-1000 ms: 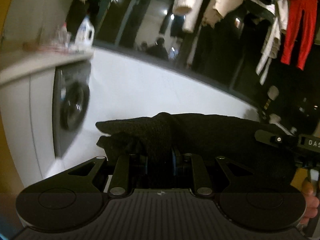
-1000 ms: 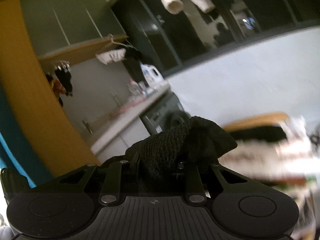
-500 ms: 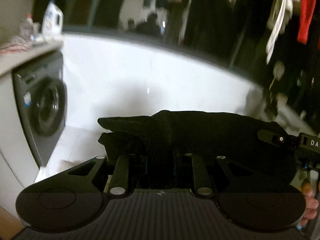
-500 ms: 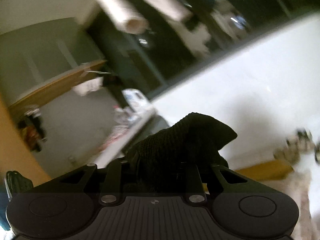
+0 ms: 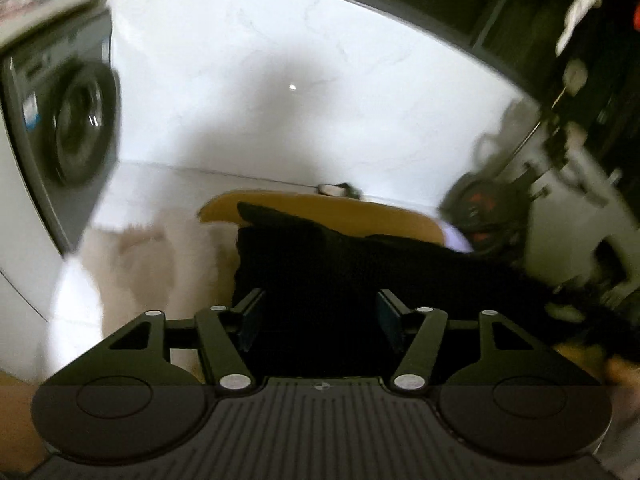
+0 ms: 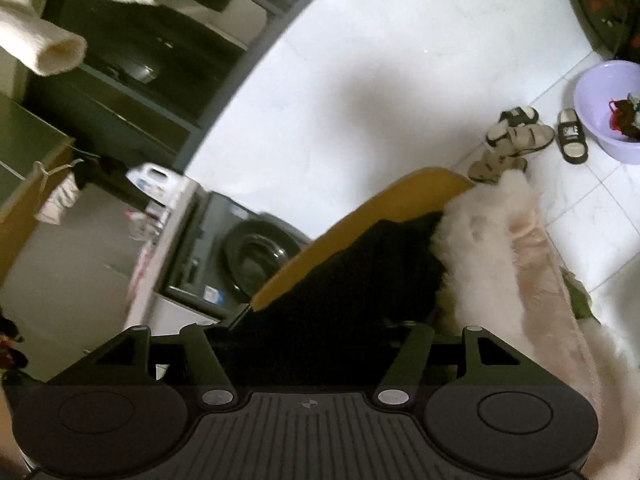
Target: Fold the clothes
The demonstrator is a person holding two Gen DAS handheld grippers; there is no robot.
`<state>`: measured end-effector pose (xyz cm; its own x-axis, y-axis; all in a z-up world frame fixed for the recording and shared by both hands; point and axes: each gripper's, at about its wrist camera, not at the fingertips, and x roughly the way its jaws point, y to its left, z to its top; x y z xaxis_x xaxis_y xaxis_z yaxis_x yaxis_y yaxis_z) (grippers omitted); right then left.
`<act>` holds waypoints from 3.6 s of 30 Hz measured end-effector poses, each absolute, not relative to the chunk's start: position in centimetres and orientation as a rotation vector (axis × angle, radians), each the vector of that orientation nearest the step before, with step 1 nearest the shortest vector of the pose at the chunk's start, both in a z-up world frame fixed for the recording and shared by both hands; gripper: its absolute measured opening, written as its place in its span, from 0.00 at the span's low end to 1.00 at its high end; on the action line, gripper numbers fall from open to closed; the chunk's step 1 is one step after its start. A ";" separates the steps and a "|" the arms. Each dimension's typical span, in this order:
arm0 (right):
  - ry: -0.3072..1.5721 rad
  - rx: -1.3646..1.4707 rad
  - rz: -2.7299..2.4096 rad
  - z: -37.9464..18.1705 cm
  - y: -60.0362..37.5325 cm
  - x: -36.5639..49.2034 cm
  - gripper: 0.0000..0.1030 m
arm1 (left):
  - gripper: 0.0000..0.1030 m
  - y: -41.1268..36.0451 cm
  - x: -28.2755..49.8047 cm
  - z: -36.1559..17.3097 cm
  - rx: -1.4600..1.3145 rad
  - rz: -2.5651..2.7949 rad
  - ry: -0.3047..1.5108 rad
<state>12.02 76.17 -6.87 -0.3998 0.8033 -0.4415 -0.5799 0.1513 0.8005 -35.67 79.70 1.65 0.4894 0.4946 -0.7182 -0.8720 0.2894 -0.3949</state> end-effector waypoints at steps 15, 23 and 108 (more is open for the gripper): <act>1.386 0.410 1.373 -7.6 66.8 12.8 0.54 | 0.60 78.1 -38.7 -1.9 -1.207 0.786 0.487; 1.331 0.323 1.380 -7.6 66.7 11.3 0.48 | 0.50 80.5 -37.6 -3.5 -1.310 0.752 0.378; 0.802 -0.317 1.420 -2.0 59.1 -5.9 0.99 | 0.99 61.7 -34.1 0.9 -0.600 1.194 0.637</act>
